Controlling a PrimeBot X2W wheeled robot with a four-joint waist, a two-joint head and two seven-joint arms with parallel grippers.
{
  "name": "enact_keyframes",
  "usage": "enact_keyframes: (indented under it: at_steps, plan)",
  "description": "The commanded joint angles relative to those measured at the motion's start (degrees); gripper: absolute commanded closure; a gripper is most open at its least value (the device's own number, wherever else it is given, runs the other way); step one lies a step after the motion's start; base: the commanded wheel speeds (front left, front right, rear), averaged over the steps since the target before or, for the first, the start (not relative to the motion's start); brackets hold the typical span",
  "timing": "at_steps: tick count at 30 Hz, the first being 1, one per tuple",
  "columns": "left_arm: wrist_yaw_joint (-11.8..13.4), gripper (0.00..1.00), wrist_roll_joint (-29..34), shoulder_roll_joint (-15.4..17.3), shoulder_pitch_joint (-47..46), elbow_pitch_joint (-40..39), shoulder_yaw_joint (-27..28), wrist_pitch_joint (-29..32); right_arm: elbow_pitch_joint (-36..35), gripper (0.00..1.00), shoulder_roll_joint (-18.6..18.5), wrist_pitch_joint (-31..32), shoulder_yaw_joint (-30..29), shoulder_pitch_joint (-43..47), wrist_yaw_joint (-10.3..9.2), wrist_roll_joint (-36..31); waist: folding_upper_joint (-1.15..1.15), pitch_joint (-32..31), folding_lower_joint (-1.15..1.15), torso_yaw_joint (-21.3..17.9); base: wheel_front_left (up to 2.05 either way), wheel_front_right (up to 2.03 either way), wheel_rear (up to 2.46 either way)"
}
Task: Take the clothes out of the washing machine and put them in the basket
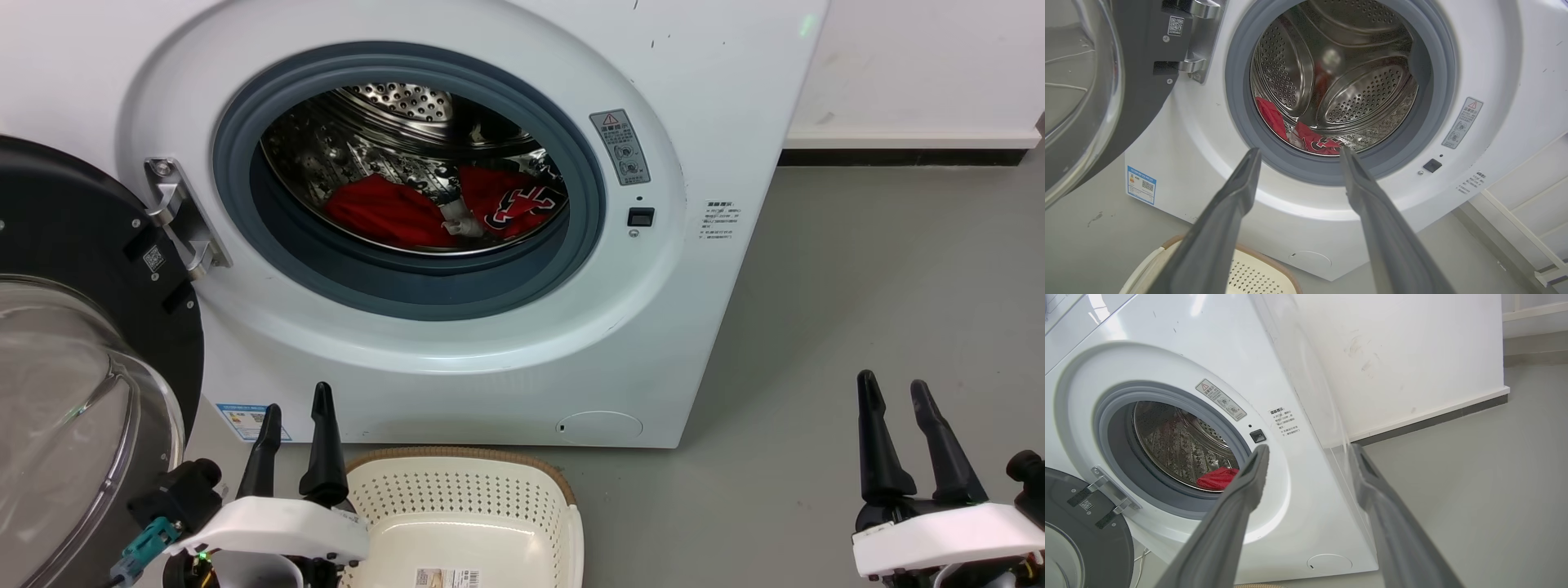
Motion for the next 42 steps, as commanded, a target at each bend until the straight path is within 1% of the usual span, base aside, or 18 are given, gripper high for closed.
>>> enact_keyframes:
  at_steps: [1, 8, 24, 42]
  plan:
    - [-0.17, 0.0, 1.66, 0.12, -0.08, -0.99, -0.26, -0.61, -1.23, 0.0, -0.03, -0.68, -0.12, 0.23, 0.0, -1.64, 0.0, 0.04, 0.0, 0.01, 0.0, 0.0, 0.0]
    - [-0.46, 0.0, 5.93, 0.12, 0.57, -1.39, -0.64, -1.68, -2.4, 0.0, -0.02, -1.72, -0.34, 0.86, 0.0, -5.94, 0.0, 0.23, 0.0, 0.04, 0.0, 0.0, 0.0]
    - [0.13, 0.0, 14.35, 0.13, 1.62, -1.72, -1.11, -3.84, -4.58, 0.0, -0.01, -3.99, -0.21, 2.69, 0.0, -14.76, 0.0, 0.68, 0.0, 0.05, 0.0, 0.0, 0.0]
    - [1.06, 0.0, 22.35, 0.14, 2.92, -2.08, -1.74, -6.03, -6.83, 0.0, 0.01, -6.08, -0.28, 4.42, -0.01, -22.27, 0.0, 0.77, 0.0, 0.07, 0.0, 0.0, 0.0]
